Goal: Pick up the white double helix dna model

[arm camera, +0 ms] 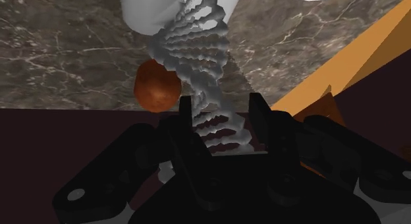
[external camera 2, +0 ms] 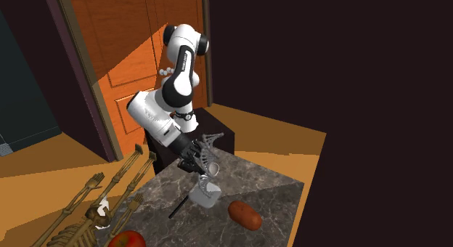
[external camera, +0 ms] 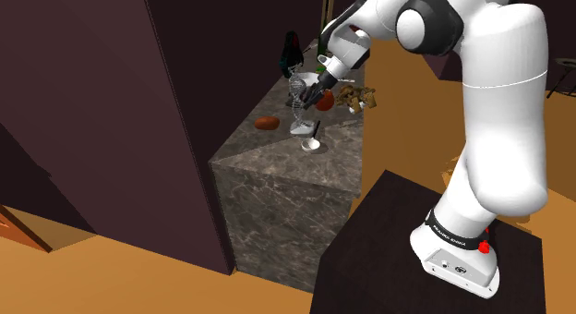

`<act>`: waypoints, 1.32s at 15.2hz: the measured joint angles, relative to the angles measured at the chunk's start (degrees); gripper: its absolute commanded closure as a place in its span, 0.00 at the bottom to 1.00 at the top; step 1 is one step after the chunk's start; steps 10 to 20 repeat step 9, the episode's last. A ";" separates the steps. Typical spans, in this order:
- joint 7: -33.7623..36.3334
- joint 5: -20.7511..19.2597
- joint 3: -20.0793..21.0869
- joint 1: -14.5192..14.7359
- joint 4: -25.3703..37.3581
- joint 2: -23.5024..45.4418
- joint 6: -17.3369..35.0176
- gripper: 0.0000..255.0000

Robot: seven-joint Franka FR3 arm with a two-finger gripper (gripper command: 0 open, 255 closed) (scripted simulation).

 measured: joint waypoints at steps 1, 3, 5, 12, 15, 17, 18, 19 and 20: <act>0.46 -0.49 -0.23 0.11 0.15 -0.41 -0.24 1.00; 1.54 -1.54 -0.71 0.47 0.41 -1.38 -0.65 1.00; 2.52 -2.45 -1.10 0.75 0.73 -2.17 -1.06 1.00; 4.62 -4.34 -1.87 1.37 1.50 -3.82 -1.91 1.00; 4.62 -4.34 -1.87 1.37 1.50 -3.82 -1.91 1.00; 4.62 -4.34 -1.87 1.37 1.50 -3.82 -1.91 1.00; 4.62 -4.34 -1.87 1.37 1.50 -3.82 -1.91 1.00; 4.62 -4.34 -1.87 1.37 1.50 -3.82 -1.91 1.00; 4.62 -4.34 -1.87 1.37 1.50 -3.82 -1.91 1.00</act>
